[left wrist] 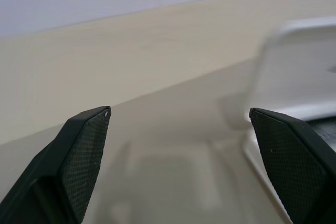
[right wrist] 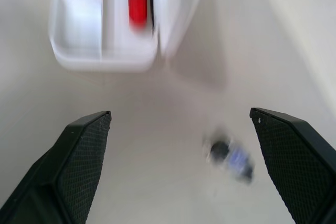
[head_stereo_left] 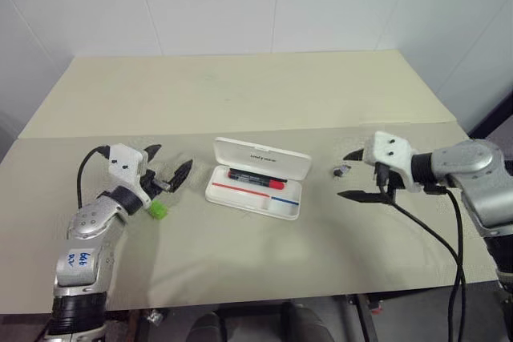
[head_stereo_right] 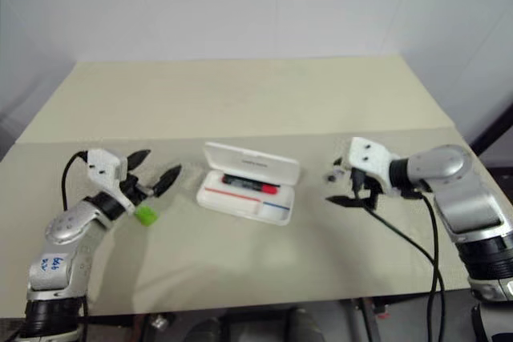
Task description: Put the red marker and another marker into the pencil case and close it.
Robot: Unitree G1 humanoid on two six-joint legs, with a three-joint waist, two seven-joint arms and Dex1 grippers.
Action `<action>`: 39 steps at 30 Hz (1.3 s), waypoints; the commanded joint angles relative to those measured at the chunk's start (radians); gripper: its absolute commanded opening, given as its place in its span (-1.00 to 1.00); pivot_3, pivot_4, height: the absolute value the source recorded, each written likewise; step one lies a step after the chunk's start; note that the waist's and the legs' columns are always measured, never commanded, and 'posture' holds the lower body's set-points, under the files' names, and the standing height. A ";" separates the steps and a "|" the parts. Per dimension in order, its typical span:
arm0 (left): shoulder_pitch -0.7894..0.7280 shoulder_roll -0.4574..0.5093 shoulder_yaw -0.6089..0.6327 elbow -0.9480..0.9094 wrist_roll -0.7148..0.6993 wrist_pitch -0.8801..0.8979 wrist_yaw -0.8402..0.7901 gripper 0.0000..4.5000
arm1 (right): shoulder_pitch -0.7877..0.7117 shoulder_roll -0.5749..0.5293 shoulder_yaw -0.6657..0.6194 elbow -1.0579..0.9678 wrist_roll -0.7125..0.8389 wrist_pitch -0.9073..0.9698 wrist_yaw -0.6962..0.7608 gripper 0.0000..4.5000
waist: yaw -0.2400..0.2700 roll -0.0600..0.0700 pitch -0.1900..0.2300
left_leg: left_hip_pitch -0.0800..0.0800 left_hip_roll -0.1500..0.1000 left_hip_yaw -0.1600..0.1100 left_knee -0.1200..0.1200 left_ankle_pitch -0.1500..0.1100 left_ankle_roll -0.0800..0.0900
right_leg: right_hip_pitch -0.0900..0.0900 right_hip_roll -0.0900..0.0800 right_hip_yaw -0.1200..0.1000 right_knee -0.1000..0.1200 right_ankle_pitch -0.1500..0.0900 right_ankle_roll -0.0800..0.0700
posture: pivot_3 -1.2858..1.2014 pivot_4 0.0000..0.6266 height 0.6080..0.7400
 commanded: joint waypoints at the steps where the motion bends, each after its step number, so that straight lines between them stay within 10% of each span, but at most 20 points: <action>1: 0.004 -0.059 -0.001 -0.124 0.030 0.146 0.159 1.00 | -0.017 0.051 -0.094 -0.037 0.147 -0.024 0.030 0.99 | 0.000 -0.001 0.000 | 0.000 0.000 0.000 0.000 0.000 0.000 | 0.000 0.000 0.000 0.000 0.000 0.000 | 0.03 -0.52 1.00; 11: -0.050 -0.248 -0.001 -0.258 0.168 0.512 0.516 1.00 | -0.043 0.140 -0.120 0.041 0.236 -0.099 0.048 0.99 | 0.002 -0.002 0.000 | 0.000 -0.001 -0.001 0.003 0.000 0.000 | 0.002 0.000 0.001 -0.001 0.003 0.005 | 0.03 -0.52 1.00; 24: -0.071 -0.478 -0.015 -0.336 0.377 0.539 0.789 1.00 | -0.076 0.199 -0.124 0.199 0.299 -0.172 0.169 0.99 | 0.001 -0.003 0.000 | -0.001 -0.001 -0.001 0.005 0.000 0.000 | 0.002 0.001 0.001 -0.001 0.003 0.005 | 0.03 -0.52 1.00; 39: -0.082 -0.508 0.037 -0.254 0.387 0.597 0.753 1.00 | -0.078 0.208 -0.095 0.258 0.250 -0.229 0.199 0.99 | 0.000 -0.003 0.000 | -0.001 -0.001 -0.002 0.015 -0.001 0.001 | 0.006 0.001 0.003 -0.002 -0.003 -0.007 | 0.03 -0.52 1.00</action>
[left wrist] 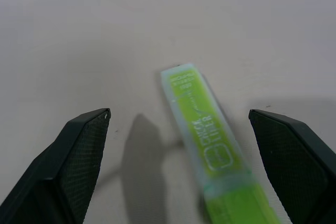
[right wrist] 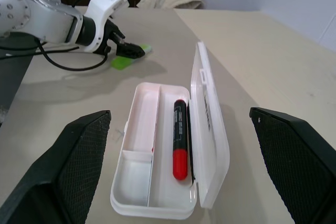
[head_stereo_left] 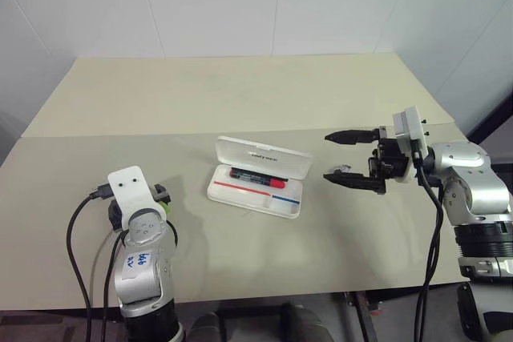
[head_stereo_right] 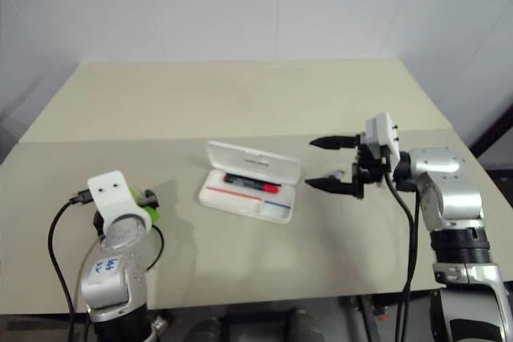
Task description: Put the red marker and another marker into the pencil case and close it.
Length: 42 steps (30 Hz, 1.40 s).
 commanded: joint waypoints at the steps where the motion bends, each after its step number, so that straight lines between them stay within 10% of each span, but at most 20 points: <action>1: -0.038 0.010 0.012 0.041 0.002 -0.013 -0.021 1.00 | -0.009 0.002 -0.008 -0.015 0.003 -0.022 0.006 0.99 | 0.000 0.000 0.000 | 0.000 0.000 0.000 0.000 0.000 0.000 | 0.001 0.000 0.000 0.000 0.000 0.000 | 0.03 -0.52 1.00; 10: -0.129 0.024 0.010 0.155 0.001 0.026 -0.064 1.00 | 0.013 0.004 -0.012 -0.037 0.006 -0.028 -0.013 0.99 | 0.001 -0.001 0.001 | 0.002 0.000 -0.001 0.001 0.000 0.000 | 0.004 0.000 0.000 -0.002 0.001 0.000 | 0.03 -0.52 1.00; 21: -0.151 -0.020 0.095 0.155 -0.061 0.014 -0.093 -0.45 | 0.045 -0.008 -0.027 -0.075 0.015 -0.019 -0.036 1.00 | 0.002 -0.001 0.001 | 0.002 0.000 -0.002 0.001 -0.001 0.001 | 0.005 0.000 -0.001 -0.004 0.001 0.001 | 0.03 -0.52 1.00; 26: -0.150 -0.004 0.089 0.164 -0.054 -0.016 -0.097 -0.52 | 0.046 -0.011 -0.029 -0.079 0.015 -0.018 -0.042 1.00 | 0.002 -0.001 0.001 | 0.002 0.000 -0.002 0.001 -0.001 0.000 | 0.006 0.000 -0.001 -0.005 0.001 0.001 | 0.03 -0.52 1.00; 42: -0.318 0.578 -0.016 0.330 -0.357 -0.478 -0.921 -0.52 | 0.119 -0.051 -0.064 -0.130 0.059 0.003 -0.035 1.00 | 0.001 -0.002 0.001 | 0.002 0.000 -0.001 -0.002 -0.003 0.000 | 0.005 -0.001 -0.001 -0.005 0.001 0.000 | 0.03 -0.52 1.00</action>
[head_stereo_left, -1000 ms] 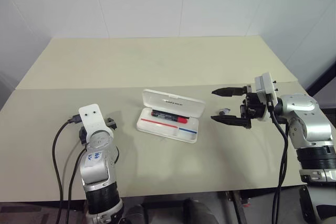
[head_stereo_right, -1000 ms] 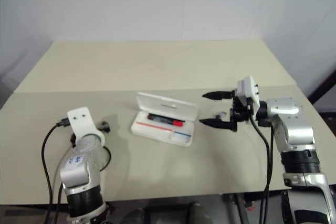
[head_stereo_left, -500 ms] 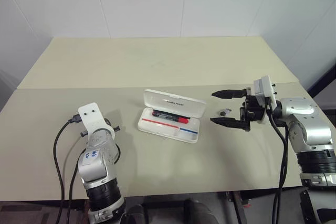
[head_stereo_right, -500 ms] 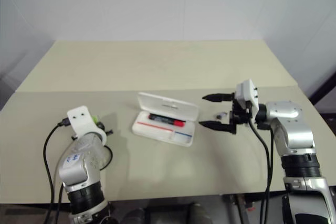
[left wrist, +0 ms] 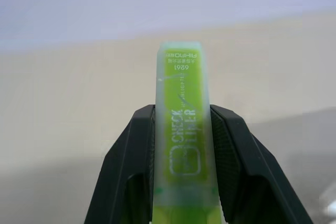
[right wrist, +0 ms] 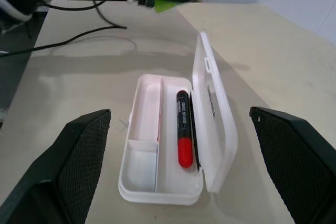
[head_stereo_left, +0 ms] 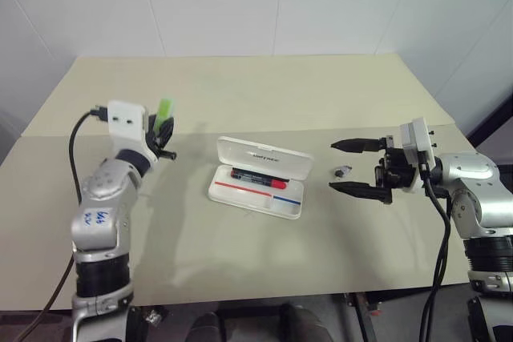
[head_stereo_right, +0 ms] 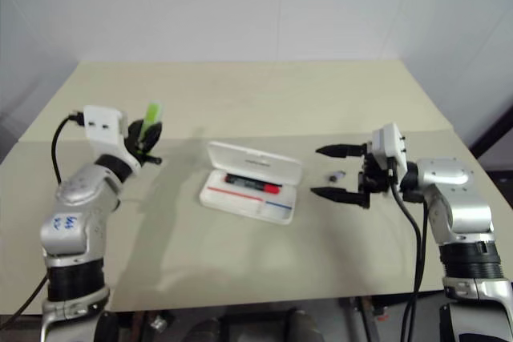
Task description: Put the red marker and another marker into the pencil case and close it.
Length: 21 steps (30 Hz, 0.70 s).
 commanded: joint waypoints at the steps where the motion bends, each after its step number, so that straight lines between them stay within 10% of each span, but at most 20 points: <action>1: -0.089 0.084 -0.017 0.035 -0.095 -0.059 -0.185 -0.52 | 0.020 -0.014 -0.035 -0.055 0.017 0.001 -0.015 1.00 | 0.000 0.000 0.000 | 0.000 0.000 0.000 0.000 0.000 0.000 | 0.000 0.000 0.000 0.000 0.000 0.000 | 0.03 -0.52 1.00; 10: -0.187 0.230 -0.147 0.041 -0.296 -0.053 -0.633 -0.52 | 0.059 -0.012 -0.044 -0.097 0.024 0.005 -0.059 1.00 | -0.003 0.000 0.000 | 0.000 0.000 0.001 -0.001 -0.002 0.001 | -0.001 0.000 0.000 0.001 0.000 0.000 | 0.03 -0.52 1.00; 21: -0.279 0.317 -0.443 0.189 -0.175 -0.220 -1.031 -0.52 | 0.099 -0.016 -0.063 -0.138 0.030 0.010 -0.098 1.00 | 0.000 0.000 0.000 | -0.001 0.000 0.001 0.000 -0.002 0.002 | -0.002 0.000 0.000 0.001 -0.001 -0.001 | 0.03 -0.52 1.00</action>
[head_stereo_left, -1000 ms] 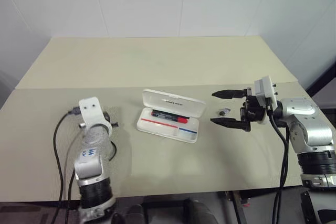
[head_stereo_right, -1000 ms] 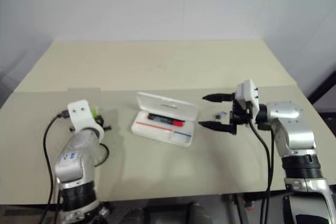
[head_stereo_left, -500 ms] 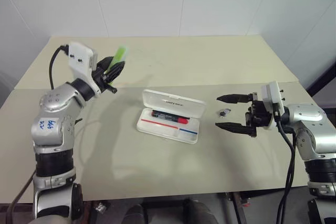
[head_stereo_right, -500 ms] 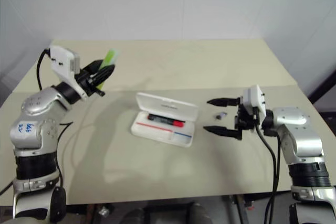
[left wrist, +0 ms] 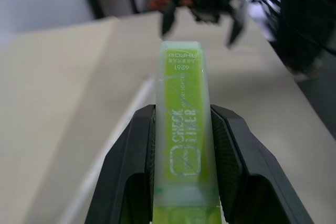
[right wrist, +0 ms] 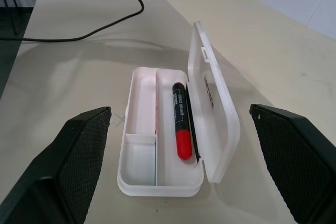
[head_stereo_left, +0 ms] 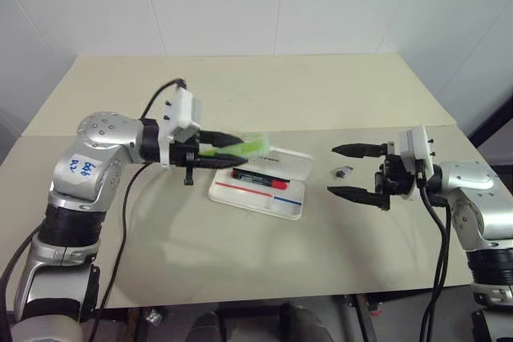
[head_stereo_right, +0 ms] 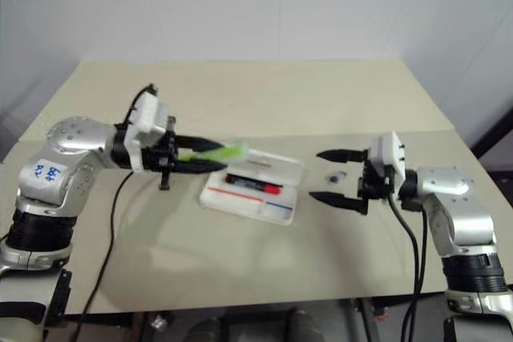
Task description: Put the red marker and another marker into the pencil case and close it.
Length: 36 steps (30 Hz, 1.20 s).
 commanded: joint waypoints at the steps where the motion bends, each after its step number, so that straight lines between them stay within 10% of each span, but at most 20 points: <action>1: -0.039 0.001 -0.077 0.041 0.059 -0.073 -0.083 -0.52 | 0.019 -0.015 -0.043 -0.052 0.027 0.007 -0.016 1.00 | 0.000 0.000 0.000 | 0.000 0.000 0.000 0.000 0.000 0.000 | 0.000 0.000 0.000 0.000 0.000 0.000 | 0.03 -0.52 1.00; 36: -0.173 -0.220 -0.235 0.628 0.432 -0.549 -0.039 -0.52 | 0.122 -0.027 -0.078 -0.162 0.045 0.041 -0.109 1.00 | 0.003 0.000 0.000 | -0.001 0.000 0.000 0.003 -0.001 0.003 | 0.000 0.000 0.000 0.002 0.000 0.001 | 0.03 -0.52 1.00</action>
